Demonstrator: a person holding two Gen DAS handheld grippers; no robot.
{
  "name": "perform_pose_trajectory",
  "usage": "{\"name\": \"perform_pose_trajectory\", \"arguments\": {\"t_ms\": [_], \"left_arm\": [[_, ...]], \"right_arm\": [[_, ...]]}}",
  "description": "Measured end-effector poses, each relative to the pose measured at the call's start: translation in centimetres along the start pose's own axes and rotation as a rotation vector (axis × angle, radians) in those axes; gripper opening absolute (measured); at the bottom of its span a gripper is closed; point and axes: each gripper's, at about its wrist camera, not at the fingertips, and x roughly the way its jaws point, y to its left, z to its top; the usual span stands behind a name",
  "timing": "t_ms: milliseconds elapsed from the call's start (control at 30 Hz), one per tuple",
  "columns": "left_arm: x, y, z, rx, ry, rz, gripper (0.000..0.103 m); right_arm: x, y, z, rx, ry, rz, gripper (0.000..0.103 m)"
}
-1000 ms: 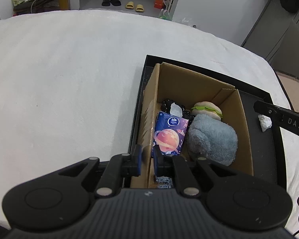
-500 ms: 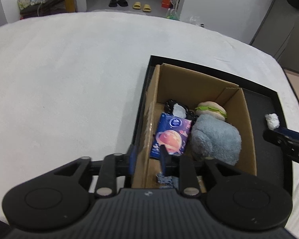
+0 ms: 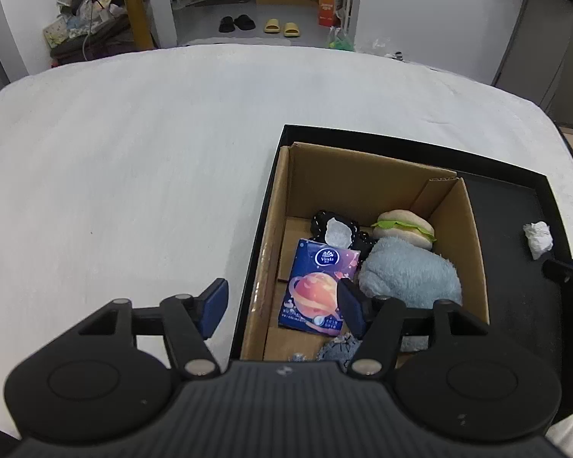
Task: Organize soft objects
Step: 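Move the right tool to the white crumpled paper and grasp it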
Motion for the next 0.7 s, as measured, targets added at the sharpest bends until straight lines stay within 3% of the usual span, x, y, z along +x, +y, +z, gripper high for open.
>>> {"name": "perform_pose_trajectory", "arguments": {"t_ms": [267, 567, 600, 700], "left_arm": [[0.4, -1.3, -0.1, 0.012, -0.017, 0.065, 0.065], [0.5, -2.2, -0.3, 0.029, -0.020, 0.095, 0.065], [0.6, -2.4, -0.3, 0.033, -0.019, 0.096, 0.065], [0.7, -2.6, -0.4, 0.038, -0.020, 0.100, 0.065]], "right_arm": [[1.8, -4.0, 0.5, 0.001, -0.065, -0.025, 0.076], [5.4, -5.2, 1.1, -0.075, -0.047, -0.065, 0.073], [5.7, -4.9, 1.1, -0.103, -0.042, -0.071, 0.070], [6.9, -4.1, 0.7, -0.176, 0.020, -0.094, 0.043]]}}
